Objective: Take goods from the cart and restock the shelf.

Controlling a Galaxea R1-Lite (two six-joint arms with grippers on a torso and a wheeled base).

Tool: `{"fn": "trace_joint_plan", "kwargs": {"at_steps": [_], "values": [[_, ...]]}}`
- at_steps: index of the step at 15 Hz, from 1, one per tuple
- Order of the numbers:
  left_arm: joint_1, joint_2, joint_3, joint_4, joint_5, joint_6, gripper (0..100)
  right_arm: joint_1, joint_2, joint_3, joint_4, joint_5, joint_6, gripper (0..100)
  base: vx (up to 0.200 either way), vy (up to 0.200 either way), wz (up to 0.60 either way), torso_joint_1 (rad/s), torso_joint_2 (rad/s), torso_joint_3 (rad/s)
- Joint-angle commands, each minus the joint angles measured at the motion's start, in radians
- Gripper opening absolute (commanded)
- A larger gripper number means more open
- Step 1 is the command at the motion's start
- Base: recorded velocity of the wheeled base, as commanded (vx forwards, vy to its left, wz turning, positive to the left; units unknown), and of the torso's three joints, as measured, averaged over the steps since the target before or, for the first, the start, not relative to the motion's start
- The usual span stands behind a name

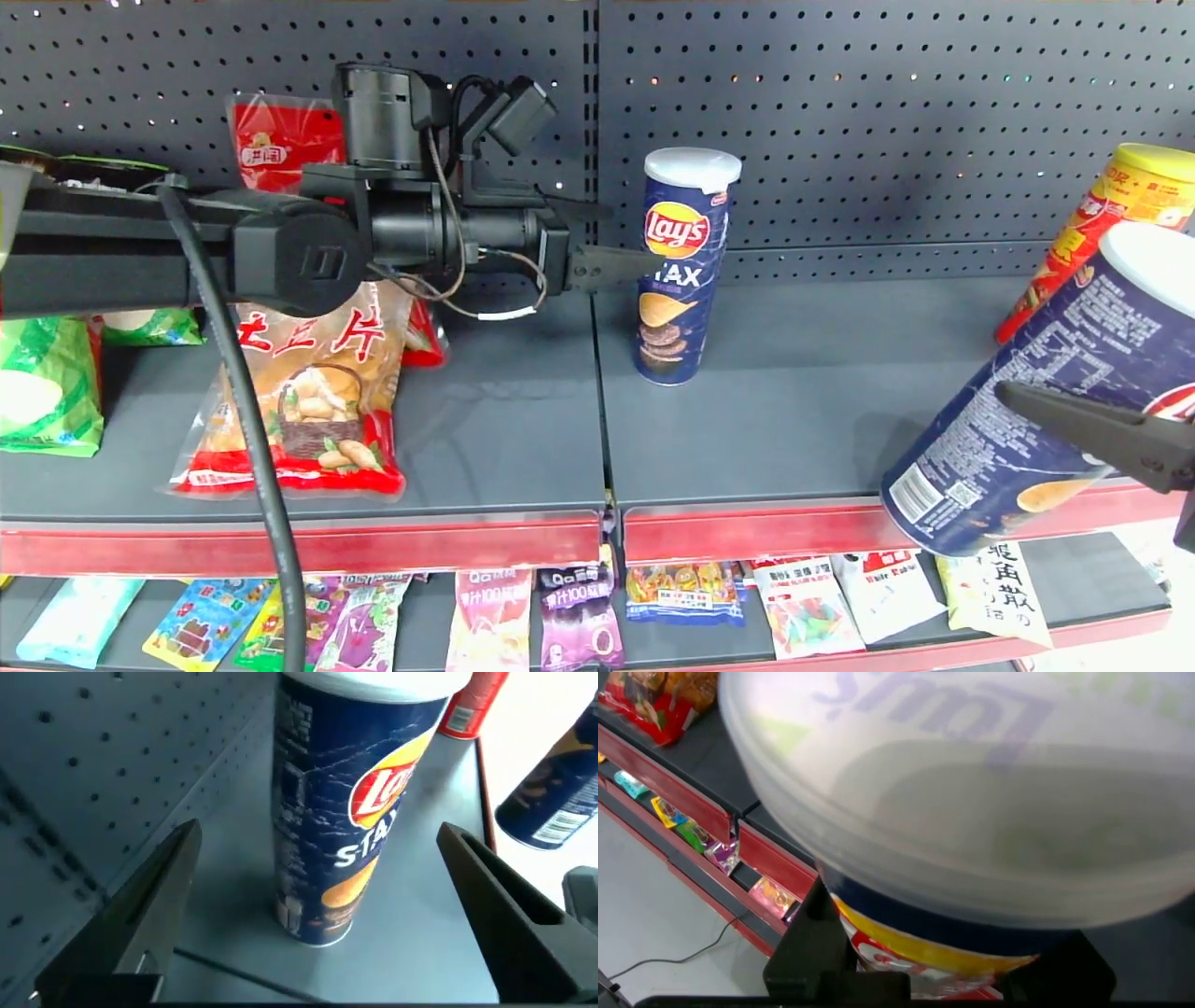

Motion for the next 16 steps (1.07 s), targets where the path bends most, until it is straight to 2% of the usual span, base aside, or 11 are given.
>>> {"fn": "trace_joint_plan", "kwargs": {"at_steps": [1,4,7,11,13,16], "values": [[-0.011,0.021,-0.011,0.0,-0.018,0.0,100,0.001,0.001,0.0,0.0,0.001,0.0,0,0.0,0.0,0.0,0.0,0.0,0.0],[-0.017,0.052,-0.037,0.001,-0.032,0.0,100,0.001,0.0,0.0,0.0,-0.009,0.0,0,0.0,0.0,0.0,0.0,0.0,0.0],[-0.016,0.109,-0.124,0.004,-0.043,0.0,100,0.001,-0.003,0.003,0.0,-0.012,0.0,0,0.0,0.0,0.0,0.0,0.0,0.0],[-0.033,0.122,-0.143,0.024,-0.093,-0.002,100,0.001,-0.002,0.004,0.0,-0.013,0.0,0,0.0,0.0,0.0,0.0,0.0,0.0],[-0.039,0.144,-0.155,0.024,-0.096,-0.003,100,0.001,-0.002,0.004,0.0,-0.013,0.0,0,0.0,0.0,0.0,0.0,0.0,0.0],[-0.039,0.195,-0.227,0.024,-0.096,-0.008,100,0.001,-0.003,0.004,0.0,-0.013,0.0,0,0.0,0.0,0.0,0.0,0.0,0.0]]}}
